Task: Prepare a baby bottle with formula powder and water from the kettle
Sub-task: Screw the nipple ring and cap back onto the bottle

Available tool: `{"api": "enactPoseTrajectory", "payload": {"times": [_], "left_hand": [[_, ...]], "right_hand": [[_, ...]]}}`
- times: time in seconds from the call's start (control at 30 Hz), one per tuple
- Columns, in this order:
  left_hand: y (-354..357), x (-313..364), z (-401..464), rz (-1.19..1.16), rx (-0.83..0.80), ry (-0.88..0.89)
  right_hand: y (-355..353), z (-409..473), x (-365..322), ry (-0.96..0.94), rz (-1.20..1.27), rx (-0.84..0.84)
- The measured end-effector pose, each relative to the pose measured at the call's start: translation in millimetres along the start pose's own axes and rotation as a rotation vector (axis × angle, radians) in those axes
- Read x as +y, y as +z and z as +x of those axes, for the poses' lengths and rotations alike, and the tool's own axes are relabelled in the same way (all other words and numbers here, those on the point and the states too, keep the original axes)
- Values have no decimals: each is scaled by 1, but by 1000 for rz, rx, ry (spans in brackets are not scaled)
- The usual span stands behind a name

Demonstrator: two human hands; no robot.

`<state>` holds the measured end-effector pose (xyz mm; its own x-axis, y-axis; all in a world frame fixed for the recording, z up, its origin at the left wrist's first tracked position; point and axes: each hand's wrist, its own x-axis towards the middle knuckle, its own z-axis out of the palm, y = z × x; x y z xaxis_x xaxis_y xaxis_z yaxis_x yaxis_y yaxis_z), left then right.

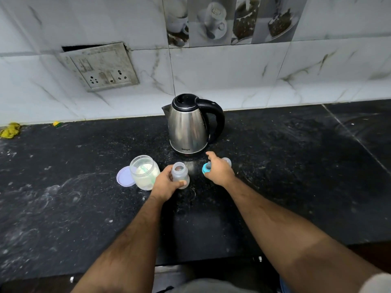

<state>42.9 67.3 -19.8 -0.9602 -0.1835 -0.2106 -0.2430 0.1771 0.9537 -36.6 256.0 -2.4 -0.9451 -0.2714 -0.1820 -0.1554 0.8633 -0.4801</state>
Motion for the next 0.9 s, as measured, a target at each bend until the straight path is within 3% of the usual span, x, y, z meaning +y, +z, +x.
{"api": "enactPoseTrajectory", "payload": {"times": [0.27, 0.7, 0.9], "left_hand": [[5, -6, -13, 21, -4, 13], [21, -11, -28, 3, 21, 47], [31, -7, -38, 38, 8, 59]], "right_hand": [[2, -8, 0, -13, -142, -1], [-54, -47, 1, -50, 153, 199], [-79, -60, -15, -136, 193, 195]]}}
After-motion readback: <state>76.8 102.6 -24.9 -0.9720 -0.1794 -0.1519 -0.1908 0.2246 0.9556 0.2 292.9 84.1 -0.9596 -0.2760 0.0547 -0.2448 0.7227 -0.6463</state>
